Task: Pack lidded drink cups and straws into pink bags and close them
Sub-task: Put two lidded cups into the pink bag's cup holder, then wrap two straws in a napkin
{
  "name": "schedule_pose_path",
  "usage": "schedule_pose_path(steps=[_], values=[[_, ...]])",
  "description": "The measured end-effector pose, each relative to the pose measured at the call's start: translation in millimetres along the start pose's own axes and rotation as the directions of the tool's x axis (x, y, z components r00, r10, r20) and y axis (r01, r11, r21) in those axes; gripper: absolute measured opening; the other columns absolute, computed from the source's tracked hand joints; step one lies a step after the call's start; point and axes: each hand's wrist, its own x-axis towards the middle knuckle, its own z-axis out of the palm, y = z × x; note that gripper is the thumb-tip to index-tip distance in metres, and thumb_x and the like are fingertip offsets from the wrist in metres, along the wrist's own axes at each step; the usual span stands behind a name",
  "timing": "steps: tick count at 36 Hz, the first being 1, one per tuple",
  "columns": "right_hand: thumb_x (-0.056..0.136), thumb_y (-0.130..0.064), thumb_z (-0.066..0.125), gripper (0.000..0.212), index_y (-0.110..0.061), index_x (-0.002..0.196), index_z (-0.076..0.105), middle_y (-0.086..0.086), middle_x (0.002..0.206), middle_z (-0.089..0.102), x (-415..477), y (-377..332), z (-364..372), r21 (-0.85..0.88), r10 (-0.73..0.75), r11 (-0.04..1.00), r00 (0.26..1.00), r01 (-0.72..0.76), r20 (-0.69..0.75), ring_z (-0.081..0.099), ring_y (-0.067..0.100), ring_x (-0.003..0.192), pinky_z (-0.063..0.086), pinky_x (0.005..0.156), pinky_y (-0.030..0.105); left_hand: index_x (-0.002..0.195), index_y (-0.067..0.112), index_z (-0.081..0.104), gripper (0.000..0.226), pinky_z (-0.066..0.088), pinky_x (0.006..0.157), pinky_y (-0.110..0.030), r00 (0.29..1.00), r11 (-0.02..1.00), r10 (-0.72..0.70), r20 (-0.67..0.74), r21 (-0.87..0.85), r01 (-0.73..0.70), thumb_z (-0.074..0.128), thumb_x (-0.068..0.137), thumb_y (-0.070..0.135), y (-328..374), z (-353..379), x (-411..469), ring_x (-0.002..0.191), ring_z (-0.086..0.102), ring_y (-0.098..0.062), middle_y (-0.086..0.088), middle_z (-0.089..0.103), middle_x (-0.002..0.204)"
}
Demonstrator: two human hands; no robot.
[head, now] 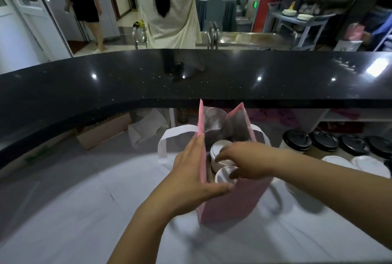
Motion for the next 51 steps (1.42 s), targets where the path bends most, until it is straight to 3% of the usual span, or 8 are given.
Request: schedule_pose_path(steps=[3, 7, 11, 19, 24, 38, 44, 51], values=[[0.089, -0.037, 0.066, 0.042, -0.035, 0.130, 0.059, -0.016, 0.131, 0.059, -20, 8, -15, 0.094, 0.036, 0.995, 0.979, -0.017, -0.201, 0.055, 0.009, 0.120, 0.048, 0.094, 0.030, 0.146, 0.062, -0.011, 0.120, 0.025, 0.118, -0.038, 0.999, 1.000, -0.008, 0.034, 0.019, 0.008, 0.062, 0.054, 0.089, 0, -6, 2, 0.151, 0.001, -0.003, 0.045, -0.015, 0.153], [0.091, -0.039, 0.066, 0.045, -0.034, 0.135, 0.058, -0.018, 0.141, 0.052, -59, 18, -22, 0.267, 0.134, 0.963, 0.898, -0.019, -0.419, 0.040, -0.003, 0.128, 0.026, 0.100, 0.006, 0.143, 0.068, -0.001, 0.114, 0.033, 0.118, -0.046, 0.999, 0.999, -0.049, 0.020, 0.015, 0.049, 0.060, 0.051, 0.094, 3, -10, 4, 0.152, 0.014, -0.014, 0.057, -0.023, 0.132], [0.089, -0.045, 0.066, 0.052, -0.040, 0.139, 0.052, -0.015, 0.152, 0.041, -101, 30, -9, 0.438, 0.308, 0.896, 0.807, -0.069, -0.503, 0.033, -0.001, 0.139, 0.028, 0.113, 0.022, 0.146, 0.065, 0.001, 0.111, 0.019, 0.120, -0.048, 0.998, 0.994, -0.028, -0.063, 0.099, 0.034, 0.053, 0.052, 0.094, 18, -5, 1, 0.153, -0.002, -0.009, 0.039, -0.010, 0.156], [0.074, -0.072, 0.052, 0.079, -0.046, 0.147, 0.037, -0.015, 0.163, 0.020, -184, 59, 58, 0.669, 0.604, 0.715, 0.664, -0.205, -0.442, 0.011, 0.007, 0.152, 0.018, 0.123, 0.046, 0.137, 0.071, -0.013, 0.093, -0.009, 0.116, -0.029, 0.946, 0.940, 0.251, -0.207, 0.287, -0.186, 0.050, 0.069, 0.076, 87, 51, -10, 0.139, -0.033, 0.009, 0.039, -0.030, 0.151], [0.072, -0.080, 0.041, 0.081, -0.055, 0.147, 0.023, -0.019, 0.164, 0.006, -249, 91, 110, 0.700, 0.673, 0.649, 0.653, -0.297, -0.347, 0.000, 0.004, 0.151, 0.011, 0.122, 0.043, 0.146, 0.064, -0.008, 0.095, -0.011, 0.114, -0.025, 0.917, 0.920, 0.342, -0.206, 0.271, -0.283, 0.055, 0.076, 0.072, 126, 122, -14, 0.145, -0.029, 0.002, 0.030, -0.024, 0.159], [0.086, -0.057, 0.063, 0.078, -0.047, 0.152, 0.022, -0.013, 0.165, 0.009, -457, 180, 219, 0.756, 0.798, 0.476, 0.581, -0.450, -0.157, 0.001, 0.011, 0.153, 0.014, 0.123, 0.041, 0.129, 0.071, -0.034, 0.103, 0.001, 0.122, -0.040, 0.992, 0.943, 0.095, 0.080, 0.313, -0.115, 0.054, 0.078, 0.079, 185, 334, -35, 0.149, -0.026, -0.010, 0.023, -0.033, 0.157], [0.087, -0.057, 0.063, 0.077, -0.048, 0.151, 0.022, -0.015, 0.164, 0.011, -491, 208, 232, 0.770, 0.784, 0.470, 0.605, -0.431, -0.140, 0.007, 0.010, 0.152, 0.016, 0.122, 0.043, 0.135, 0.068, -0.029, 0.103, 0.005, 0.124, -0.043, 0.991, 0.937, 0.057, 0.122, 0.336, -0.095, 0.053, 0.075, 0.081, 208, 371, -38, 0.152, -0.019, -0.015, 0.033, -0.038, 0.144], [0.088, -0.056, 0.062, 0.074, -0.043, 0.152, 0.026, -0.015, 0.164, 0.013, -493, 257, 234, 0.778, 0.768, 0.487, 0.618, -0.398, -0.164, 0.003, 0.006, 0.152, 0.012, 0.123, 0.037, 0.137, 0.069, -0.024, 0.102, 0.004, 0.123, -0.038, 0.986, 0.946, 0.084, 0.141, 0.299, -0.124, 0.061, 0.080, 0.070, 245, 397, -14, 0.151, -0.018, -0.008, 0.027, -0.026, 0.159]])
